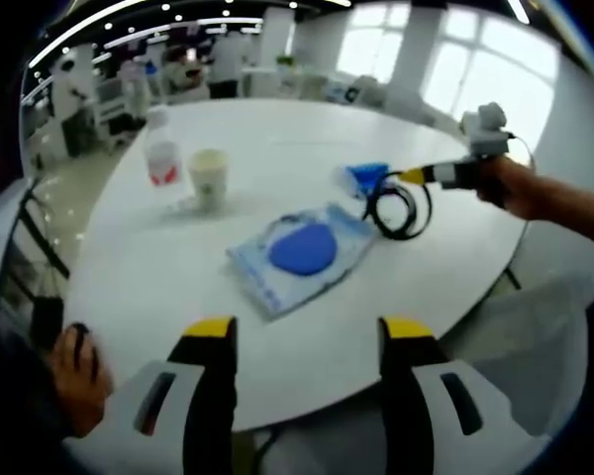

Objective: Arrange the tabletop items into an orderly group along one side of the table until the central work area is clear of visible clutter.

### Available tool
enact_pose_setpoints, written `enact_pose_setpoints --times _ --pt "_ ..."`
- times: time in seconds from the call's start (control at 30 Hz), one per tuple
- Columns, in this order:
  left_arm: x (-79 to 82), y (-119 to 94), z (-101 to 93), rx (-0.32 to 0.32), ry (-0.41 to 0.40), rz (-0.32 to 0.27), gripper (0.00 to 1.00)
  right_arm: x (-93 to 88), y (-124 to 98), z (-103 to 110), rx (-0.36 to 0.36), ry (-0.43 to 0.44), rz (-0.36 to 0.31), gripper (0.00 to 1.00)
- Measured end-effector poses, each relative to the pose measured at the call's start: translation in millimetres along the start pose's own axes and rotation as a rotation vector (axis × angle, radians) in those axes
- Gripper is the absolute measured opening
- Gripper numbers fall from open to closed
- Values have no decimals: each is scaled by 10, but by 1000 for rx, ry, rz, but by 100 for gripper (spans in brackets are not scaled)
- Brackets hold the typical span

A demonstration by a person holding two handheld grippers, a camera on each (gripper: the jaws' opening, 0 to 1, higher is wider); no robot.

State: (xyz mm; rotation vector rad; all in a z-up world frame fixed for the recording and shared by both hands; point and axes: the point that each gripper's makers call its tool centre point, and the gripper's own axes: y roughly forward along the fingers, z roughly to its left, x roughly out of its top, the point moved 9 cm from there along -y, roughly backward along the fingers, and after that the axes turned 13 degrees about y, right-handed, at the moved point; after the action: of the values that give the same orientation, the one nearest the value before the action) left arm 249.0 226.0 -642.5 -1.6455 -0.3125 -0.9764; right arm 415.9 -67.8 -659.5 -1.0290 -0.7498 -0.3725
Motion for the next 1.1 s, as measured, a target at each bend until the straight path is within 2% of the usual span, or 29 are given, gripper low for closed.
enact_pose_setpoints --times 0.1,0.37,0.57,0.67,0.83,1.1 --pt "-13 9 0 -6 -4 10 54 -15 12 -43 -2 40 -14 2" --pt "-17 1 10 2 -11 12 54 -48 37 -212 -46 48 -4 2" --pt "-21 7 5 -2 -14 17 54 -194 71 -363 -91 64 37 2" --pt "-24 11 -3 -7 -13 23 54 -277 82 -437 -105 98 47 2" --pt "-24 20 -18 -12 -4 31 54 -343 79 -535 -126 130 54 2" --pt "-30 28 -23 -17 1 36 54 -423 107 -618 -146 130 80 2"
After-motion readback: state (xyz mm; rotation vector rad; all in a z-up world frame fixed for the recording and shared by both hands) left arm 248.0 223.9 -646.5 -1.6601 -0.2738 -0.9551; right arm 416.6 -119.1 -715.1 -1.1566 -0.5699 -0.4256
